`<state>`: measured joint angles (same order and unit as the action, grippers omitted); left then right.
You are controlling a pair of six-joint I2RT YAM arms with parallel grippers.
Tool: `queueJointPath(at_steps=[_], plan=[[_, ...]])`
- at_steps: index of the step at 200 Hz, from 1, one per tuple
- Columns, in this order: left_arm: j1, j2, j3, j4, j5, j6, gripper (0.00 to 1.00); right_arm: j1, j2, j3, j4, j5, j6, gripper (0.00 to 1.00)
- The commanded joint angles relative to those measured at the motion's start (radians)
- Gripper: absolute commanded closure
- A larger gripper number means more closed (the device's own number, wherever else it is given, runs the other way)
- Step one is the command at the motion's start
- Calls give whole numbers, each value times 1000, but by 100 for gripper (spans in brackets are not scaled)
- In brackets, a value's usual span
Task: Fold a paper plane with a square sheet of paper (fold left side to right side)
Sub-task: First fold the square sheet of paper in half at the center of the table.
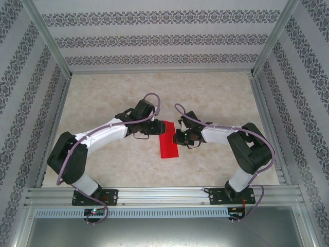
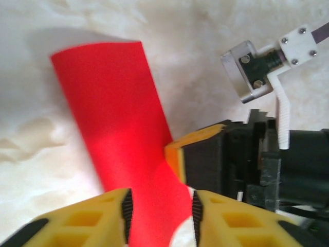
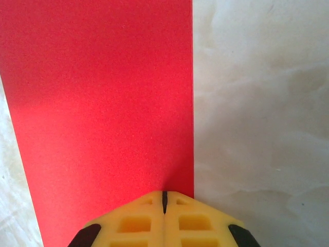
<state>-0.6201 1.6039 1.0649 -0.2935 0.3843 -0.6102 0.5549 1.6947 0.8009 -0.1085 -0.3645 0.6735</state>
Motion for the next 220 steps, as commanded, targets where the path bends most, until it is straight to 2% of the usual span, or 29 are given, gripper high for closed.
queueJointPath(at_steps=[1,44,111,168,220], plan=[[0,75,-38,125,155,-26,70,17,49,-13,-99,63,-23,100],[0,181,-55,210,205,-36,79,19,51,-5,-114,66,-28,100],[23,253,-101,180,139,12,83,19,71,11,-164,70,-57,100],[79,227,-159,186,135,18,82,17,89,21,-198,81,-71,100],[128,126,-196,148,134,33,79,11,91,19,-201,84,-75,100]])
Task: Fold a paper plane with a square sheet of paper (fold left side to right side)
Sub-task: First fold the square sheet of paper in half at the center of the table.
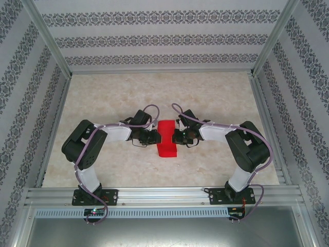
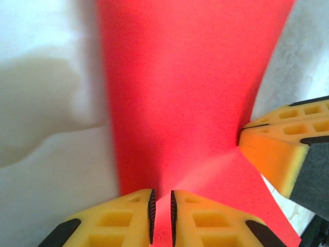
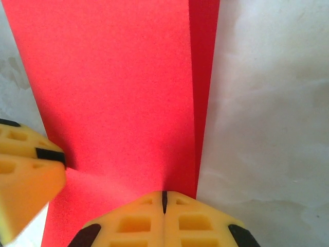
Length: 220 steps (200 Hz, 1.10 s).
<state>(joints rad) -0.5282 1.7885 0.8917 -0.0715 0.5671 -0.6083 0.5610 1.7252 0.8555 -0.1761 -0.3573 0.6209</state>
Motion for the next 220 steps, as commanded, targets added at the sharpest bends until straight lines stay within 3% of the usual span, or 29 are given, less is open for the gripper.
queueJointPath(at_steps=[1,43,79,129,169,220], plan=[[37,-60,-22,-75,-49,31,79,5,61,-37,-132,77,-23,100],[31,-105,8,-12,34,26,83,7,57,-34,-128,70,-18,100],[7,12,93,63,100,15,83,7,55,-31,-131,73,-17,100],[5,135,152,62,68,23,84,9,60,-29,-140,79,-19,100],[12,124,118,32,10,50,84,8,61,-22,-154,82,-27,100],[96,105,74,30,13,121,82,8,65,-20,-160,69,-33,100]])
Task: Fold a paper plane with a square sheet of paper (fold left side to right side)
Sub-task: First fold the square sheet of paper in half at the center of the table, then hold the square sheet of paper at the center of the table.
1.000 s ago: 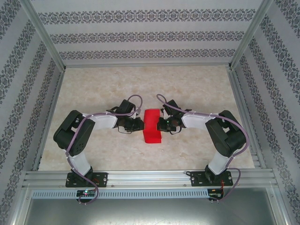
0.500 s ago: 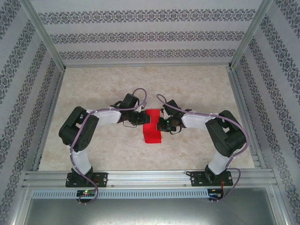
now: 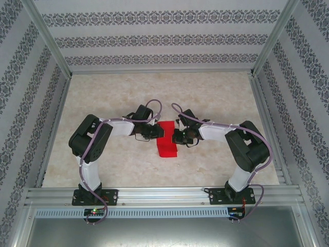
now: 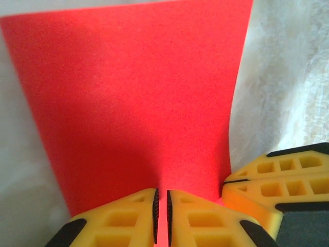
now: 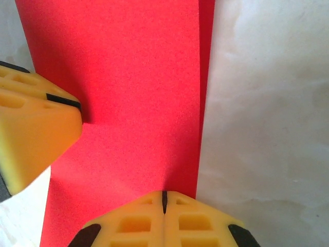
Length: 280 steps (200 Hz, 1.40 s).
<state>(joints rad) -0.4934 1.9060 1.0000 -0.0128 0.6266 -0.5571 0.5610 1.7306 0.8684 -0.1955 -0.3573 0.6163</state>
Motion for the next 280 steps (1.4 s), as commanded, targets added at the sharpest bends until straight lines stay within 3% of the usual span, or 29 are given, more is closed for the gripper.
queueJointPath(at_steps=[1,59,100,141,224,280], plan=[[63,-13,-35,-29,-47,70,82,8,60,-34,-140,69,-28,100],[115,-89,-11,-39,-7,89,82,10,61,-34,-125,57,-21,100],[46,-162,-57,68,47,0,82,14,61,-27,-125,56,-17,100],[-33,-91,-36,91,12,-32,82,17,66,-17,-129,57,-14,100],[-57,21,-23,71,3,-16,82,23,54,-4,-110,34,-14,100],[-60,27,-54,56,-26,-7,83,-39,-109,12,-16,-27,-8,100]])
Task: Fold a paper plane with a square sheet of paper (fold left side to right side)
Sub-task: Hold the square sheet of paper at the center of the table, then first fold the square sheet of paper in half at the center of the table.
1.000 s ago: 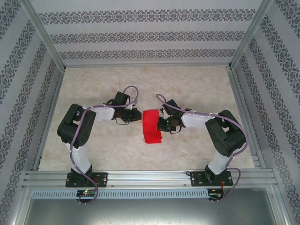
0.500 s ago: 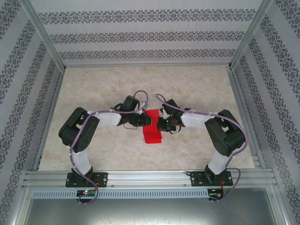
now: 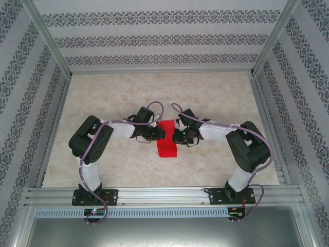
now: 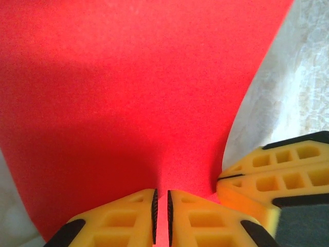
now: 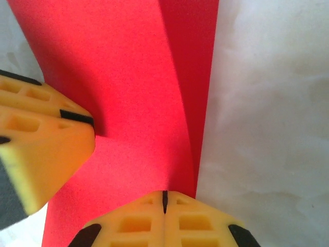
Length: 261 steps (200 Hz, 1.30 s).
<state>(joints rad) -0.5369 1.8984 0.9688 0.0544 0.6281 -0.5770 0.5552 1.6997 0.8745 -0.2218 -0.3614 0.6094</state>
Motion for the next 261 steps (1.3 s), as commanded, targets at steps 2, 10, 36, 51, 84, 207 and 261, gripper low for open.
queueJointPath(at_steps=[2,10,36,51,84,207,261], plan=[[-17,36,-22,-10,-28,11,82,-36,-81,7,14,-25,-1,100],[-18,36,-25,-8,-28,11,83,-49,-86,11,38,-35,5,100],[-18,36,-24,-8,-31,10,83,-70,-33,48,112,-75,18,100],[-21,36,-22,-9,-33,9,83,-66,19,83,134,-91,25,100],[-24,34,-22,-10,-33,9,83,-61,133,149,170,-105,43,100],[-40,-125,-56,3,-5,-1,78,-51,266,158,56,-43,62,100],[-83,-96,-119,64,-63,-32,81,-46,267,165,50,-38,65,100]])
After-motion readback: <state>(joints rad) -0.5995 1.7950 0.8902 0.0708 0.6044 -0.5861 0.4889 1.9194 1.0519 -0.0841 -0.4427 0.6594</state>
